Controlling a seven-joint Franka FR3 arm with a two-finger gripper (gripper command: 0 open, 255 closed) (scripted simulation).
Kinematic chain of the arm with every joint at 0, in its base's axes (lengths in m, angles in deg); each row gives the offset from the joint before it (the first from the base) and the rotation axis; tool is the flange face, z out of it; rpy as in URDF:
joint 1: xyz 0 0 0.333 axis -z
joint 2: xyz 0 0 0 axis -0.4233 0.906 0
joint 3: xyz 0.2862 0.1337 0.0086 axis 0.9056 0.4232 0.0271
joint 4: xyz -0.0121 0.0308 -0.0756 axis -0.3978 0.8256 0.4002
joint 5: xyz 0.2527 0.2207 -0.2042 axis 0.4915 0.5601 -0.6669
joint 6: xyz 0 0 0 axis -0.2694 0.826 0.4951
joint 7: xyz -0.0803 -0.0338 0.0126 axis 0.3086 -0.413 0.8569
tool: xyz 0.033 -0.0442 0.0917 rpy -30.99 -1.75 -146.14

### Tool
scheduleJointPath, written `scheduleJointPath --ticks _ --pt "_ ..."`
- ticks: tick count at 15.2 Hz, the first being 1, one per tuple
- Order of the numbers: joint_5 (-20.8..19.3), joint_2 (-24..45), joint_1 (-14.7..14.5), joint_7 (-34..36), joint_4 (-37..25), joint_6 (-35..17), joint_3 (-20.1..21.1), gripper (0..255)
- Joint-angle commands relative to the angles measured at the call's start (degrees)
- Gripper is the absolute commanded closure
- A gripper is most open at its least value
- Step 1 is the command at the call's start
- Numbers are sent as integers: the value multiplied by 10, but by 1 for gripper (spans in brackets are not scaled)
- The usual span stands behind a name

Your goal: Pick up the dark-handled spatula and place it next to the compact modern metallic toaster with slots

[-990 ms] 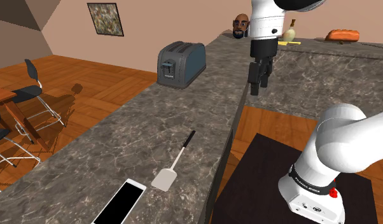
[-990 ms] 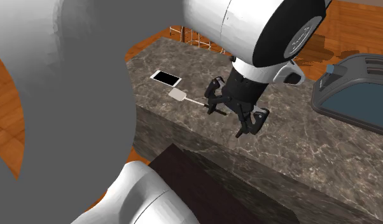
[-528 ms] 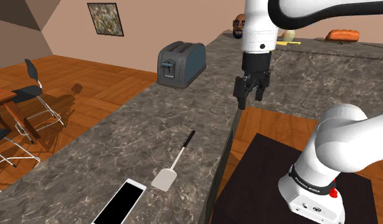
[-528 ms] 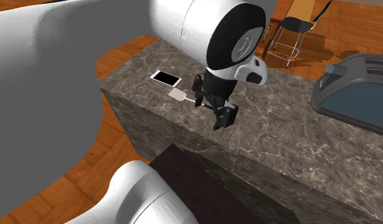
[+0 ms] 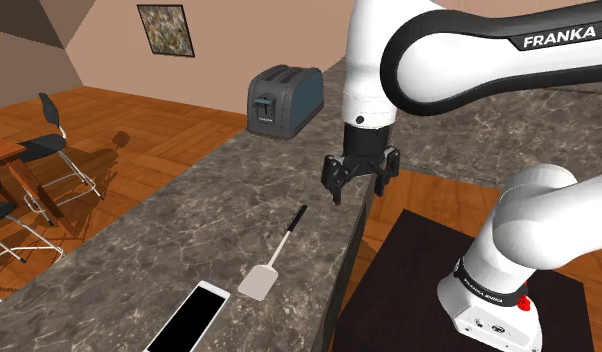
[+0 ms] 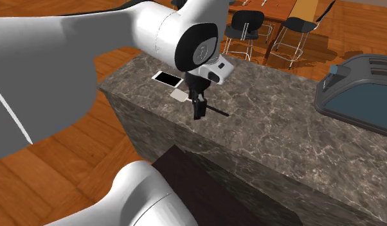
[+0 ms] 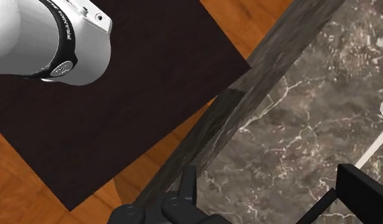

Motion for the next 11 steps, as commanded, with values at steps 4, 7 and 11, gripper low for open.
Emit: scheduleJointPath --ticks 4,7,11 --pt "30 81 51 173 -27 -94 118 0" --pt "21 143 99 280 -57 -147 192 0" --pt "-32 239 194 440 -108 -211 304 0"
